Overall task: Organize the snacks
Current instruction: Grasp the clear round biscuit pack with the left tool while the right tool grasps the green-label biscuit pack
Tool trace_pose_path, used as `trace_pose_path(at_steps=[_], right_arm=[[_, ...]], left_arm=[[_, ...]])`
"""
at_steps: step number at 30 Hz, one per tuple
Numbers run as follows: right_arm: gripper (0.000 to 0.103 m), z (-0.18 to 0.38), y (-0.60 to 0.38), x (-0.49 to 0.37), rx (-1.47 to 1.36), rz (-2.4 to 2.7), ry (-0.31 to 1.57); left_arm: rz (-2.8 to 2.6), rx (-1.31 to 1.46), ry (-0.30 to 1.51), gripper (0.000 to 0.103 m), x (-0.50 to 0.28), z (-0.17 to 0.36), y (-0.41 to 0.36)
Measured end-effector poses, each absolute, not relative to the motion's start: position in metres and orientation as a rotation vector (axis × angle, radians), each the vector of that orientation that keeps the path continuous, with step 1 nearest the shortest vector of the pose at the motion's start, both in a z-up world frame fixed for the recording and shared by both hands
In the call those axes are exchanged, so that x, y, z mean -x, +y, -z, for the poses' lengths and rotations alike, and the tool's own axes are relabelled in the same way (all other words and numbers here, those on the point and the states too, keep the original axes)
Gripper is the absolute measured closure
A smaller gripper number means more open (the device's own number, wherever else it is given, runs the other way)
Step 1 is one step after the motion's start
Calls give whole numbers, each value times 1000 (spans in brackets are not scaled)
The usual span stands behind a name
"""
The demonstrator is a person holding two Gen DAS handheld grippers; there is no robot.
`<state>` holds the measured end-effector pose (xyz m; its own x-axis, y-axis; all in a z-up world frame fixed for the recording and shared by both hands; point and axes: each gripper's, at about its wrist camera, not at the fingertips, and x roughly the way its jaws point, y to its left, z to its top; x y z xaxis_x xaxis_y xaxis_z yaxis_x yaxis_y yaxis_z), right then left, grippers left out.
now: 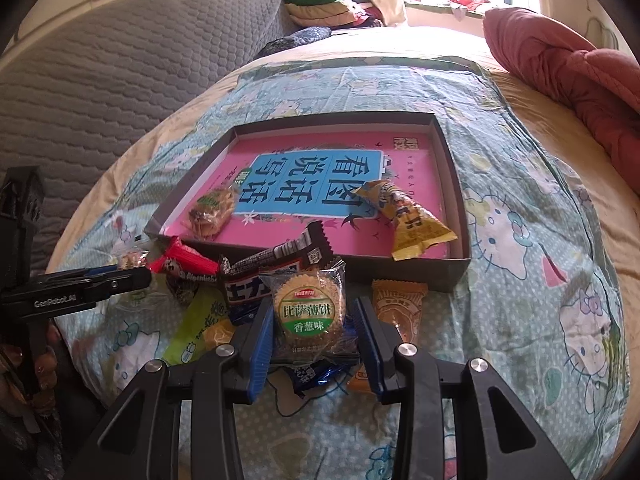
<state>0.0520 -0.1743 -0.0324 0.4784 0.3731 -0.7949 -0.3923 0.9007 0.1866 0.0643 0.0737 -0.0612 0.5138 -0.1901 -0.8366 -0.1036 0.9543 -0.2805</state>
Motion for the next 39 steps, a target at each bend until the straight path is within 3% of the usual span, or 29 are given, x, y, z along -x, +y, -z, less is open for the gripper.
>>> trace_pose_path(at_steps=[22,39], right_arm=[[63,12,-190,-60,-44,-453,872],[63,28,-203,-97,-96,-395,901]], left_arm=[[52,253,901,55,-63,32,76],[61,272,875,55,-90,33,80]])
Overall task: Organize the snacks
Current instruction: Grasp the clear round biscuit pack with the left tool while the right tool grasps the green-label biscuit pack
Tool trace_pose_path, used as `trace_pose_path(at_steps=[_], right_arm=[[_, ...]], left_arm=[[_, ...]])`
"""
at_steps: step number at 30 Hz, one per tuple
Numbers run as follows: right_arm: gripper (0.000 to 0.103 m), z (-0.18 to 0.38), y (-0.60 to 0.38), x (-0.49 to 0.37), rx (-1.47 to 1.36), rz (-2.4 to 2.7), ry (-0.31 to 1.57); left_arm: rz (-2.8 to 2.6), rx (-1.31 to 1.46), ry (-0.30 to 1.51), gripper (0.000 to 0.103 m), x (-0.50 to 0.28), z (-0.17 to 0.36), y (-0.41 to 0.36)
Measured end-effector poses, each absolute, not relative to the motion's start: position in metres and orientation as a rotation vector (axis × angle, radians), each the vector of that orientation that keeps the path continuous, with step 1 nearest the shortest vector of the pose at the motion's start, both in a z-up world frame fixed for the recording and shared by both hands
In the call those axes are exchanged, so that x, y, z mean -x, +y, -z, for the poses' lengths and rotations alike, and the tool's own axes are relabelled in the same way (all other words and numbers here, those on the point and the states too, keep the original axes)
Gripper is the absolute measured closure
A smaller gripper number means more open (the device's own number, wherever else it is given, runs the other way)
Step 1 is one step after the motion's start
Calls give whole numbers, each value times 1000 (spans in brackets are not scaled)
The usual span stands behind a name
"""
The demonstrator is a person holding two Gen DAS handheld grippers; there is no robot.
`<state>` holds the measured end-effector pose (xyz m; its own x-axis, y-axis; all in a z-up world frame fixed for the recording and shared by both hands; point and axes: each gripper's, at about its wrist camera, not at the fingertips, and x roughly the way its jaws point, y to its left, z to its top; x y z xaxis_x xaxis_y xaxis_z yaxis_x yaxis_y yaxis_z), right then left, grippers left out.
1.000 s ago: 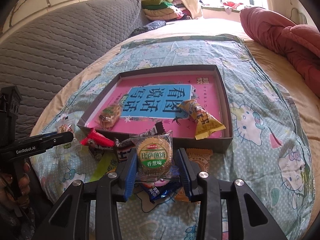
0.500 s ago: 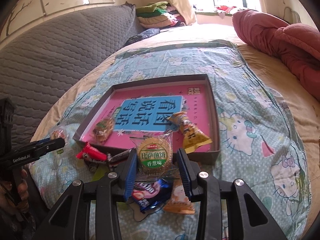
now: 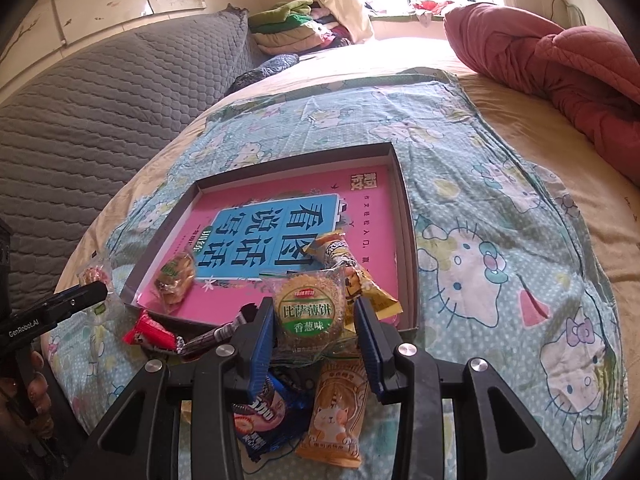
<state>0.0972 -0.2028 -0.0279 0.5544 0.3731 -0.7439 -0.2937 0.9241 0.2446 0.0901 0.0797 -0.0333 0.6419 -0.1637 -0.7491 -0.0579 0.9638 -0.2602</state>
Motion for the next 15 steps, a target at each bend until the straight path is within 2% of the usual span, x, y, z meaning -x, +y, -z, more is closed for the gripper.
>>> trace_pose_path(at_steps=[15], right_arm=[[63,38,-202,-113,-99,-386,916]], left_arm=[[32,200,881,55,-113,48,80]])
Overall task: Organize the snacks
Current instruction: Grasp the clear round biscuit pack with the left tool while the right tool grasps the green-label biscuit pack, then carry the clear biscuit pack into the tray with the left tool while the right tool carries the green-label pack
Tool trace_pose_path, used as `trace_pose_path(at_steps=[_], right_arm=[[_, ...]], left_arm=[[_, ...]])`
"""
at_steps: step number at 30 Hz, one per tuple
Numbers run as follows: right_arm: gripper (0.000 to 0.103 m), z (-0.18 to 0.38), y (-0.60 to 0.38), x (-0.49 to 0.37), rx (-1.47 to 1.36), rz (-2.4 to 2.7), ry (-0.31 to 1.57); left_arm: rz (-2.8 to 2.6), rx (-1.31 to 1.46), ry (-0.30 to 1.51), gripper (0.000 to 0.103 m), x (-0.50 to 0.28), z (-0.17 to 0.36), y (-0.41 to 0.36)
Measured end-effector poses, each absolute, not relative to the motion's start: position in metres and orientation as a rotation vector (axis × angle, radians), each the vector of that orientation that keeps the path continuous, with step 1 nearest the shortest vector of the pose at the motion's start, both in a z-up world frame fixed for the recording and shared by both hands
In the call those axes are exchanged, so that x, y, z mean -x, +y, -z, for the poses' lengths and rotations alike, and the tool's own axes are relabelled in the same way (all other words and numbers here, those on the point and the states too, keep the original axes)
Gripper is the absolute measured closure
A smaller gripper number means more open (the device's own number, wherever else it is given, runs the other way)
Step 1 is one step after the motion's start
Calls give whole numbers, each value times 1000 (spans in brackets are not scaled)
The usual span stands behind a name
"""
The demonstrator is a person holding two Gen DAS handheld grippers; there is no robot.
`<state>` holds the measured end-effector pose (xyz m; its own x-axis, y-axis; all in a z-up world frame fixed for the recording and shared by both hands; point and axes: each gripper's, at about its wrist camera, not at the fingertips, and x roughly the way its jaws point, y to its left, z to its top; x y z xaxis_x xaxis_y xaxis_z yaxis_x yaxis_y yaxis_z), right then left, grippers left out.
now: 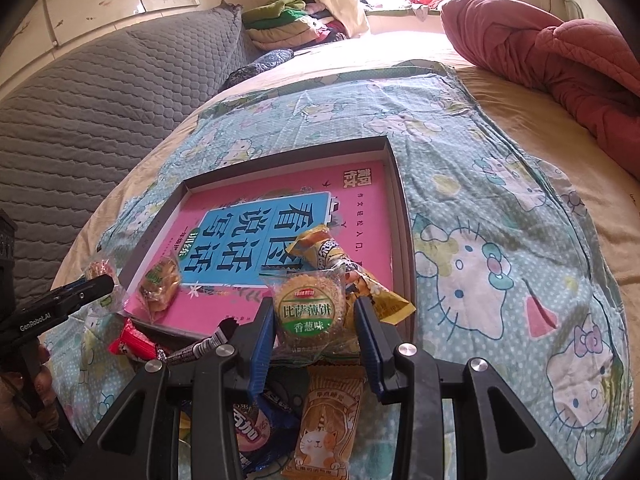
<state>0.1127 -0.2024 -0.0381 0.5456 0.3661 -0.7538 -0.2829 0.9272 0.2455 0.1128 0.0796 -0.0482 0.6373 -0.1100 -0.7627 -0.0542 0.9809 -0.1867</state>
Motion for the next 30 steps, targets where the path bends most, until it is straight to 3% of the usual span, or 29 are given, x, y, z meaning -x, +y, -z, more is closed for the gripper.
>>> trace_pose_path(at_steps=[30], right_arm=[[63,44,-188,-126,-71,-443,909]], left_arm=[[109,159,936,56,-137,72,58]])
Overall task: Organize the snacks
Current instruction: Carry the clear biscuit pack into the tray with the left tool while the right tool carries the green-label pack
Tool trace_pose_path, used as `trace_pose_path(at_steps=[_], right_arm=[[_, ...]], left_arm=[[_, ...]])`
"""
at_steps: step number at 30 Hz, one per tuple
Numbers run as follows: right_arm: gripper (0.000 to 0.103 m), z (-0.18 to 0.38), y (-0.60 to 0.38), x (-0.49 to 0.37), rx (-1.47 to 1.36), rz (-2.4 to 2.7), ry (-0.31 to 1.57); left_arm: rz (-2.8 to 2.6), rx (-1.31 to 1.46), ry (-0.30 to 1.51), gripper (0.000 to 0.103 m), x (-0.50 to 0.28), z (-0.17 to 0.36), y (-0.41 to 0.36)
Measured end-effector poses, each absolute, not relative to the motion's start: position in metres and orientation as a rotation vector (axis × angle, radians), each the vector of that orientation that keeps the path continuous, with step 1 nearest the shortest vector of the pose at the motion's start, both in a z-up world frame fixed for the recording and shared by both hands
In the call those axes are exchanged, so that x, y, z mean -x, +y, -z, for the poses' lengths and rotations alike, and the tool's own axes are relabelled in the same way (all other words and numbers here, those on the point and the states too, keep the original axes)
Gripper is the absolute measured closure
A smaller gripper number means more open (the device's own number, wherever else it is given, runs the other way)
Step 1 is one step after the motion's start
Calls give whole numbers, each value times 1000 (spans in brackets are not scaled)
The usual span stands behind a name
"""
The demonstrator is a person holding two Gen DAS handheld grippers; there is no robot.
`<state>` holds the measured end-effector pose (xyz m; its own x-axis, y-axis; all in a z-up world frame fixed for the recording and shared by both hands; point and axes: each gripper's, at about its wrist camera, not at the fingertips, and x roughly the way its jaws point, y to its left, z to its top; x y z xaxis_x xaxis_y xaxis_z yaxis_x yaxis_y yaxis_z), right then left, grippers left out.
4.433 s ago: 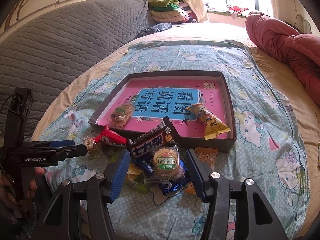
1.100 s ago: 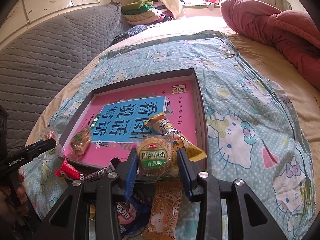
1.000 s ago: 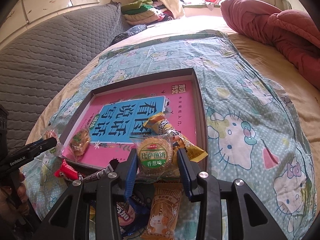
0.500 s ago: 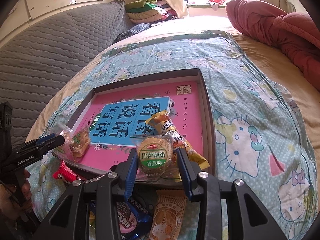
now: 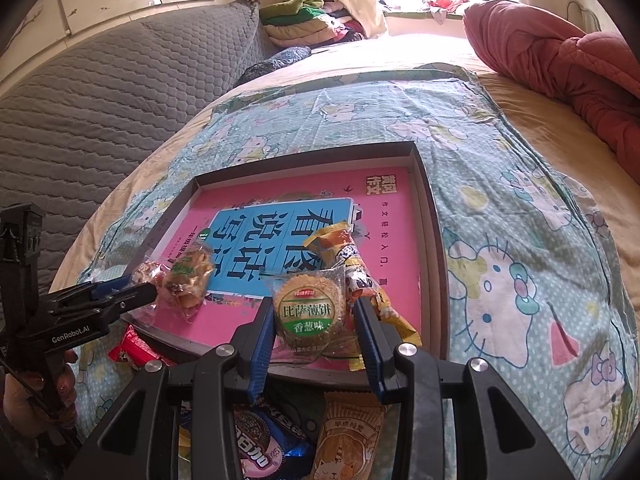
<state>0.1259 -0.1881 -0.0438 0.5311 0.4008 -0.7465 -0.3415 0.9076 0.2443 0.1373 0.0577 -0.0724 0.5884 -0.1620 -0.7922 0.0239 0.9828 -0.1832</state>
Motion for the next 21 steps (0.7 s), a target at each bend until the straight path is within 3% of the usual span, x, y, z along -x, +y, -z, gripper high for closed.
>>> trace_pose_path(at_steps=[21], right_arm=[[63,48,-196,-133,-89,-395,915]], left_arm=[[120,209,946,55,-137,72,63]])
